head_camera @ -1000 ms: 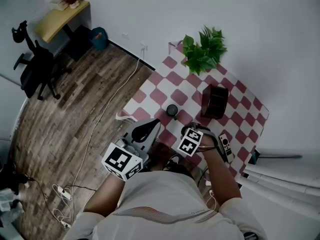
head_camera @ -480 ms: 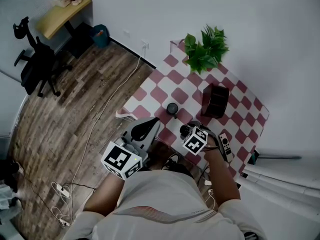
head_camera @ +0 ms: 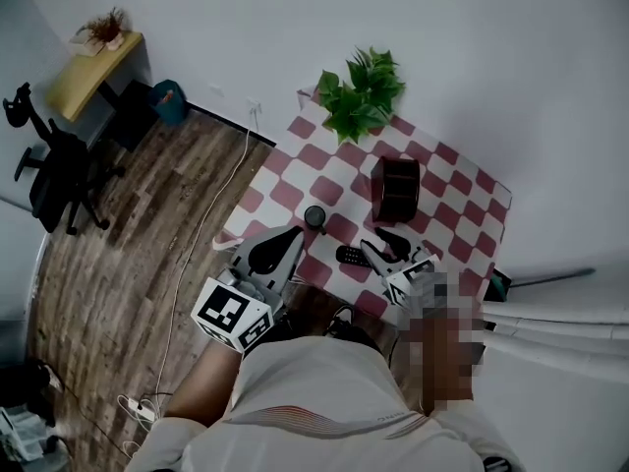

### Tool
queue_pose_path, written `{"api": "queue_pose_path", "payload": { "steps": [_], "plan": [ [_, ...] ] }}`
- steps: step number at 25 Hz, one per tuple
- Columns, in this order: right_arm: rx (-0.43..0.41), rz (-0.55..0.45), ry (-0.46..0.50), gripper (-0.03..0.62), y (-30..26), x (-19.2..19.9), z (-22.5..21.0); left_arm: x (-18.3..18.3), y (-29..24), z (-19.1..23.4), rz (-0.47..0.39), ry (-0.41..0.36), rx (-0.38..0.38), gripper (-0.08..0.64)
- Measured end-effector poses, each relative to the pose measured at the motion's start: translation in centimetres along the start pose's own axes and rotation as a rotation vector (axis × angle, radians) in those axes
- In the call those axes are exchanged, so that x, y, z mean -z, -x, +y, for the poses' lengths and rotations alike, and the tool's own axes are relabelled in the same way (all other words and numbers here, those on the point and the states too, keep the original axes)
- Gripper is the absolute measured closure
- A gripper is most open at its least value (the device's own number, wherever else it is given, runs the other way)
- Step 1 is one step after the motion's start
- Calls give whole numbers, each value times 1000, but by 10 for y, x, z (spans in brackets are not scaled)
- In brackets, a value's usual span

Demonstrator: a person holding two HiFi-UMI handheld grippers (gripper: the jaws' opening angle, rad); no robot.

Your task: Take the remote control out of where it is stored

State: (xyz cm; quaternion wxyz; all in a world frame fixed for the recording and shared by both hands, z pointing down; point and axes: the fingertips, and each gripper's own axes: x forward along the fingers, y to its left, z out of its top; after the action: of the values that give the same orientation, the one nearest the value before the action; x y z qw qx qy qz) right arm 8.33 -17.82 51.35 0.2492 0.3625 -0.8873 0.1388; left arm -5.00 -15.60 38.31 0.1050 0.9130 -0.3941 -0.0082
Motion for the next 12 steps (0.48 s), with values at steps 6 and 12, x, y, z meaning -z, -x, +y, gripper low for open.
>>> {"api": "queue_pose_path", "payload": {
  "steps": [6, 12],
  "plan": [
    [122, -330, -102, 553, 66, -52, -11, -10, -16, -18, 1, -27, 57, 553],
    [260, -483, -125, 569, 114, -69, -23, -15, -30, -33, 2, -47, 110, 553]
  ]
}}
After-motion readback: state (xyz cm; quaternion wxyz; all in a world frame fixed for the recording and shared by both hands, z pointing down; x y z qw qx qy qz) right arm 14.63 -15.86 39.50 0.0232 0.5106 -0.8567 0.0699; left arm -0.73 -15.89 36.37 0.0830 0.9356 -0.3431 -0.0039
